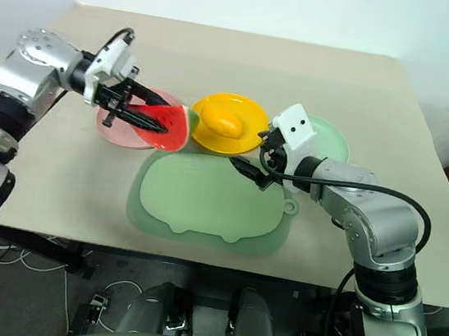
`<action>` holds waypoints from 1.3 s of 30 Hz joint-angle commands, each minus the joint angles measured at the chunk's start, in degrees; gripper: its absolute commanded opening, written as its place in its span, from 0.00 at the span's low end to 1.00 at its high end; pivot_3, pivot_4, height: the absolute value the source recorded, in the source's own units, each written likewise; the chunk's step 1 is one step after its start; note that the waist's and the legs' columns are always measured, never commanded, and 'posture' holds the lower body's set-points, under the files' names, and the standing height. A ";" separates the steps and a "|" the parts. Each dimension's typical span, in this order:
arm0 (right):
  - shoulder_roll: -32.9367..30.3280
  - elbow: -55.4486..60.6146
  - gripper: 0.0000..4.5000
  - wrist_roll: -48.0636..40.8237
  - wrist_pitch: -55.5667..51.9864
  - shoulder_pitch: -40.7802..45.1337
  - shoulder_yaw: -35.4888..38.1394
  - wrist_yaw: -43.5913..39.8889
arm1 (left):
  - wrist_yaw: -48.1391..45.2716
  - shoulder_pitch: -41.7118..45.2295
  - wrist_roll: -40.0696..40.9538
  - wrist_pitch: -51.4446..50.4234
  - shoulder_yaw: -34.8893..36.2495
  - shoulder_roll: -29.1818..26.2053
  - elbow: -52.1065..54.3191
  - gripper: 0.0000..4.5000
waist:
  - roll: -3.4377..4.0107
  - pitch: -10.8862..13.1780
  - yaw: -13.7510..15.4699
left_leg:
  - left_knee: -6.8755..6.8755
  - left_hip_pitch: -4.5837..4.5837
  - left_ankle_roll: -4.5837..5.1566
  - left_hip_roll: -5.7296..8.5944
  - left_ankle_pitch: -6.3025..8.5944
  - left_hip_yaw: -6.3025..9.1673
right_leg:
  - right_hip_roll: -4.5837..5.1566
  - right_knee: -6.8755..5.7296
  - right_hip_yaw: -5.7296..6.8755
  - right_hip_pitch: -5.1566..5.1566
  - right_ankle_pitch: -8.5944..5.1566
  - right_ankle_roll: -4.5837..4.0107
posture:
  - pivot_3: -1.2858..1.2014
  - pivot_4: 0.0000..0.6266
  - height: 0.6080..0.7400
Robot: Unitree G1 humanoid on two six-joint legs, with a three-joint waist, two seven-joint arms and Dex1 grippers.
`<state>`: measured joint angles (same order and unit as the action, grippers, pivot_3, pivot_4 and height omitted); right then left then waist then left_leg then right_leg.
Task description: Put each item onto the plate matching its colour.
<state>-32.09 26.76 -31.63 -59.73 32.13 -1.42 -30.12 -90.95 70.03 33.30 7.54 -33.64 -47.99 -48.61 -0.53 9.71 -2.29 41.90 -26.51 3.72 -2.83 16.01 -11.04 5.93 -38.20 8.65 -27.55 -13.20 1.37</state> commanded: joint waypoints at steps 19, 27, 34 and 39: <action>1.47 0.07 1.00 -0.79 7.62 -2.70 -2.59 -3.82 | 29.69 1.40 -34.41 -4.97 14.04 4.93 -18.62 0.35 | -0.03 0.00 1.44 | 0.04 -0.07 -0.16 0.05 0.10 -0.07 | 0.17 -0.01 0.01 -0.09 -0.02 -0.07 | 0.52 0.24 0.67; 1.10 1.59 1.00 -1.37 6.77 -3.85 -1.44 -3.28 | 29.61 6.30 -38.40 -5.82 16.69 7.09 -22.89 0.35 | -0.03 0.01 1.19 | 0.04 -0.11 -0.04 0.02 0.02 -0.18 | 0.15 -0.18 -0.02 -0.27 -0.02 -0.06 | 0.52 0.24 0.67; 1.06 1.00 1.00 -0.48 7.08 -3.87 -1.74 -2.58 | 34.70 5.45 -41.13 -5.07 18.49 10.34 -25.00 0.35 | -0.04 0.01 1.50 | 0.09 -0.13 -0.03 0.04 0.02 -0.19 | 0.21 -0.18 -0.02 -0.27 -0.02 -0.07 | 0.52 0.24 0.67; 0.94 0.84 1.00 -0.28 6.89 -3.64 -1.67 -2.17 | 37.77 3.87 -41.49 -4.48 20.56 12.66 -25.71 0.35 | -0.04 0.01 1.31 | 0.09 -0.17 -0.03 0.04 0.02 -0.20 | 0.21 -0.24 -0.02 -0.34 0.01 -0.02 | 0.52 0.24 0.67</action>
<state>-30.86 26.21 -32.03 -53.36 27.73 -3.99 -32.47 -54.48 73.80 -8.21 2.01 -14.63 -35.24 -74.24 -0.57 9.72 -0.98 41.99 -26.68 3.69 -2.80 16.03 -11.24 6.14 -38.46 8.63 -27.90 -13.17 1.39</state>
